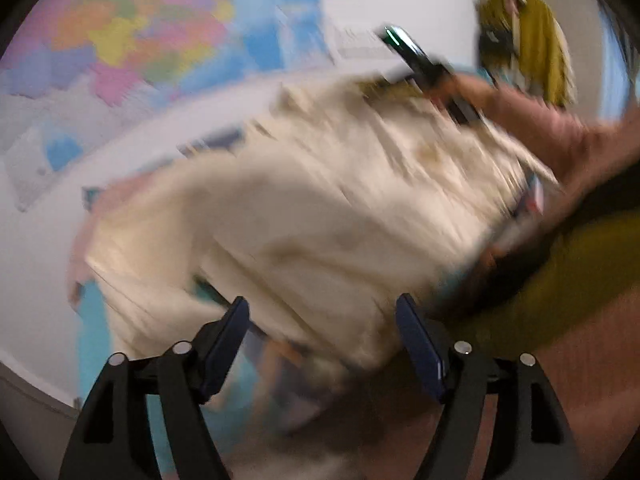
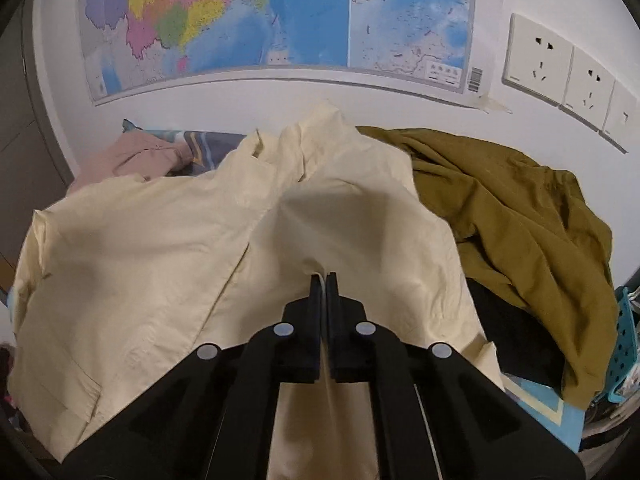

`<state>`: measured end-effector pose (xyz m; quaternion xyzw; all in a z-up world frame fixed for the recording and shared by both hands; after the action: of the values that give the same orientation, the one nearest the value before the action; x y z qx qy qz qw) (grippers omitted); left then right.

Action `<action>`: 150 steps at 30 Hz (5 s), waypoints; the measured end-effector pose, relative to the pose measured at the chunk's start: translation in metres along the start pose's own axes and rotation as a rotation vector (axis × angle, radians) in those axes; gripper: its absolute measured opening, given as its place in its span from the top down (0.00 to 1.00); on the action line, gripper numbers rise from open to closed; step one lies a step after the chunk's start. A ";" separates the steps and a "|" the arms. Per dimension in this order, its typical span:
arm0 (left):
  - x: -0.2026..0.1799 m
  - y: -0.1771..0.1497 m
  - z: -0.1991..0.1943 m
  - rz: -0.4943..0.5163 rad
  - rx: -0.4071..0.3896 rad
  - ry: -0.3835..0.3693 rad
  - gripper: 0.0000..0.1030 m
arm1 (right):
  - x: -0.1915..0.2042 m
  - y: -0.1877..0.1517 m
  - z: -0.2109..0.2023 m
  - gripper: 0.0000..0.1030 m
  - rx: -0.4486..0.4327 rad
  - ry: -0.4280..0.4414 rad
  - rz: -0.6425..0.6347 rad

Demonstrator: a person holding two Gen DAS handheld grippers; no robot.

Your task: Fold large clothes

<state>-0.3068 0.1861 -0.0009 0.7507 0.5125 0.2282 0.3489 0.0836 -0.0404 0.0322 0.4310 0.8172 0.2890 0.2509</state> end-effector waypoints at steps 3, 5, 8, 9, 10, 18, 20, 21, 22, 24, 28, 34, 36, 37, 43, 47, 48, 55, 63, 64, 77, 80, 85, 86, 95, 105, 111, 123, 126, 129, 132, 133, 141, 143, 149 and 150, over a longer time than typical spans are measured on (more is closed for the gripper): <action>0.027 0.028 0.013 -0.006 -0.029 0.106 0.25 | -0.007 -0.005 0.013 0.89 0.082 -0.010 -0.016; 0.048 0.053 0.042 0.001 0.007 0.190 0.25 | -0.018 -0.001 0.007 0.70 0.070 0.021 0.032; 0.076 0.087 0.081 0.020 0.017 0.206 0.23 | -0.024 0.011 -0.010 0.55 -0.015 0.014 0.043; 0.085 0.095 0.091 0.013 0.020 0.193 0.23 | -0.025 0.018 -0.012 0.53 -0.031 -0.004 0.037; 0.096 0.107 0.107 0.005 0.035 0.166 0.23 | -0.024 0.023 -0.009 0.53 -0.030 -0.006 0.037; 0.127 0.145 0.243 -0.029 0.278 0.149 0.46 | -0.014 0.059 0.062 0.50 0.065 -0.081 -0.042; 0.138 0.144 0.266 -0.070 0.336 0.160 0.64 | -0.018 0.063 0.075 0.67 0.100 -0.044 -0.032; 0.141 0.144 0.268 -0.077 0.331 0.168 0.72 | -0.018 0.063 0.076 0.74 0.103 -0.051 -0.046; 0.145 0.147 0.271 -0.086 0.318 0.172 0.76 | -0.020 0.064 0.077 0.85 0.106 -0.054 -0.063; 0.152 0.153 0.274 -0.106 0.301 0.193 0.98 | -0.019 0.067 0.068 0.92 0.073 -0.048 -0.088; 0.170 0.170 0.282 -0.125 0.269 0.286 0.98 | -0.017 0.084 0.040 0.97 -0.053 -0.075 -0.074; 0.201 0.195 0.271 -0.156 0.169 0.355 0.61 | -0.021 0.084 0.071 0.97 -0.008 -0.113 -0.035; 0.206 0.197 0.271 -0.142 0.170 0.341 0.51 | -0.022 0.083 0.078 0.95 0.007 -0.100 -0.023; 0.208 0.196 0.273 -0.132 0.183 0.353 0.51 | -0.022 0.083 0.081 0.92 0.021 -0.106 -0.027; 0.198 0.192 0.262 -0.117 0.165 0.370 0.51 | -0.068 0.056 0.014 0.47 -0.047 -0.023 0.102; 0.167 0.198 0.245 -0.062 0.111 0.316 0.46 | -0.120 -0.003 -0.031 0.39 -0.012 -0.025 0.205; 0.159 0.200 0.242 -0.052 0.098 0.299 0.45 | -0.137 -0.030 -0.041 0.38 0.026 -0.026 0.238; 0.093 0.215 0.242 0.031 0.063 0.127 0.37 | -0.196 -0.168 -0.086 0.26 0.193 -0.051 0.450; 0.026 0.232 0.275 0.156 0.071 0.056 0.28 | -0.184 -0.215 -0.080 0.86 0.220 0.094 0.486; 0.021 0.233 0.280 0.165 0.075 0.065 0.28 | -0.186 -0.210 -0.085 0.97 0.197 0.093 0.477; -0.006 0.270 0.351 0.115 0.130 -0.006 0.28 | -0.206 -0.104 -0.214 0.97 -0.091 -0.102 0.286; -0.010 0.275 0.373 0.087 0.153 -0.035 0.29 | -0.199 -0.099 -0.212 0.97 -0.068 -0.058 0.281; -0.026 0.280 0.407 0.115 0.187 -0.035 0.29 | -0.178 -0.074 -0.236 0.96 -0.113 0.044 0.249; -0.032 0.279 0.417 0.144 0.200 -0.021 0.29 | -0.168 -0.067 -0.239 0.96 -0.115 0.067 0.230; 0.007 0.272 0.371 0.090 0.126 -0.023 0.33 | -0.067 0.006 -0.189 0.91 0.074 0.261 0.133; 0.078 0.205 0.234 -0.033 -0.004 -0.062 0.31 | 0.001 0.034 -0.125 0.43 0.143 0.448 0.113; 0.059 0.162 0.191 0.016 -0.066 -0.320 0.12 | -0.059 0.003 -0.086 0.39 0.092 0.188 0.230; 0.014 0.113 0.263 0.037 0.336 -0.494 0.34 | -0.149 -0.083 0.034 0.28 0.256 0.215 0.549; 0.021 0.118 0.265 0.062 0.342 -0.415 0.81 | -0.141 -0.082 0.036 0.29 0.238 0.282 0.522; 0.047 0.138 0.249 0.059 0.292 -0.266 0.85 | -0.137 -0.074 0.025 0.60 0.199 0.323 0.483; 0.085 0.160 0.230 0.031 0.221 -0.153 0.85 | -0.142 -0.066 0.012 0.94 0.153 0.311 0.488; 0.095 0.167 0.225 0.037 0.198 -0.119 0.85 | -0.146 -0.063 0.006 0.96 0.125 0.313 0.498; 0.148 0.169 0.268 -0.007 0.281 0.058 0.39 | -0.150 -0.062 0.018 0.95 0.150 0.201 0.518; 0.157 0.161 0.274 -0.051 0.299 0.030 0.34 | -0.153 -0.069 0.020 0.85 0.155 0.210 0.549; 0.176 0.138 0.262 -0.167 0.278 -0.073 0.25 | -0.150 -0.064 -0.019 0.49 0.083 0.171 0.528; 0.176 0.137 0.261 -0.171 0.279 -0.070 0.25 | -0.143 -0.059 -0.032 0.49 0.053 0.143 0.497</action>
<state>0.0247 0.2426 -0.0700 0.7531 0.5887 0.0980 0.2767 0.1015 -0.1971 0.0369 0.6034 0.7092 0.3498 0.1025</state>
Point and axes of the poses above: each gripper's, at about its wrist camera, not at the fingertips, and z roughly the way its jaws point, x to its left, y to its top, the point moved 1 cm from there along z, roughly the way its jaws point, and after that the axes turned 12 degrees about -y, right-handed, at the moved point
